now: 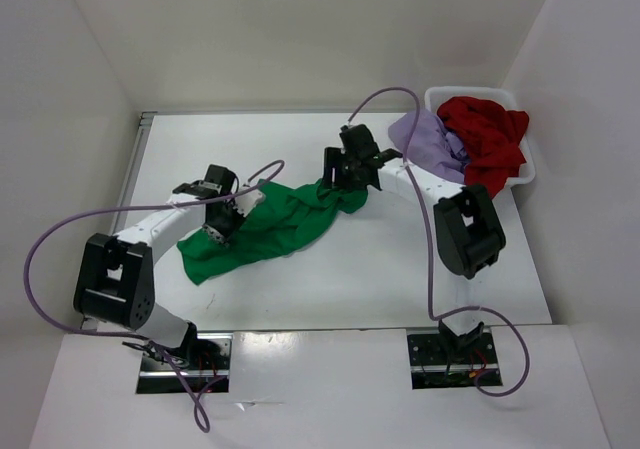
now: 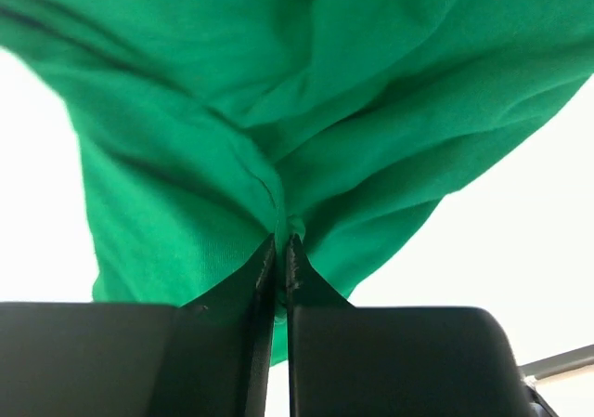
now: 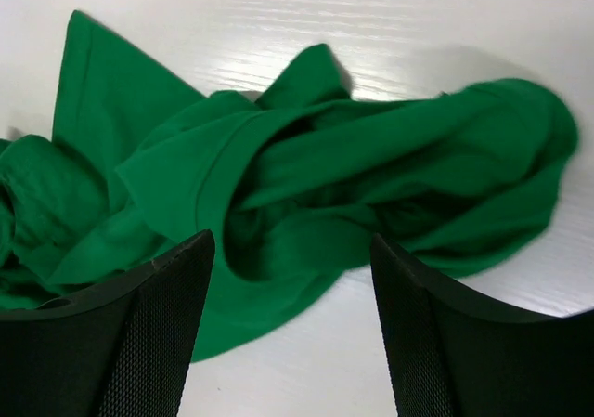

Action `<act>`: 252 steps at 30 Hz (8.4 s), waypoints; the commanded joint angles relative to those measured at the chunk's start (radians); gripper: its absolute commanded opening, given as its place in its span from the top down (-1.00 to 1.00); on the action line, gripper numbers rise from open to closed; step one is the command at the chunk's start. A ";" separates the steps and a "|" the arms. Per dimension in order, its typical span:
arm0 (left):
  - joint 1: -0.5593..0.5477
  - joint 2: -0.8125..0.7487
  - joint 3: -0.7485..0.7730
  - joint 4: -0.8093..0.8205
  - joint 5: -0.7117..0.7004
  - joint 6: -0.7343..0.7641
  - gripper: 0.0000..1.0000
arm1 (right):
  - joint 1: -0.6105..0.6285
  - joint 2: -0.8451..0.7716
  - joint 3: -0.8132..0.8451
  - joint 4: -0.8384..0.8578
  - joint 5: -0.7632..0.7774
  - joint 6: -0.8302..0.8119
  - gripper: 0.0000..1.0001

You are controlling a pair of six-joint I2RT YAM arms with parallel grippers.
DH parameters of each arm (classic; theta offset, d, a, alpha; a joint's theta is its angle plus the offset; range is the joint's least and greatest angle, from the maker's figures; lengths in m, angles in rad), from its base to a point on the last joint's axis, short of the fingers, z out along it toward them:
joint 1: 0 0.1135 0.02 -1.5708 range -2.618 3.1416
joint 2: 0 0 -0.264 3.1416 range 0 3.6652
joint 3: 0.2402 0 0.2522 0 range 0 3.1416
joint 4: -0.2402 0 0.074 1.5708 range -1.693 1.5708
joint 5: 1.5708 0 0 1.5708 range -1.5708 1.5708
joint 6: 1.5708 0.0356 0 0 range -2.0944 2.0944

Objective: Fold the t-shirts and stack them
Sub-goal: Flatten out the tshirt

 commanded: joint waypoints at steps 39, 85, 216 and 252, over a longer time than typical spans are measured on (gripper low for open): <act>0.073 -0.053 0.322 -0.247 -0.038 0.095 1.00 | -0.028 -0.652 -0.484 -0.328 -0.022 0.307 0.75; 0.033 -0.114 0.044 -0.241 -0.117 0.063 1.00 | -0.083 0.437 0.483 -0.377 0.179 -0.201 -0.50; 0.340 0.185 -0.027 0.047 -0.180 0.102 0.97 | 0.029 -0.295 -0.651 -0.071 -0.116 0.354 0.07; 0.331 0.223 0.301 -0.028 -0.207 0.139 1.00 | -0.146 0.069 0.162 -0.235 -0.181 -0.075 -0.13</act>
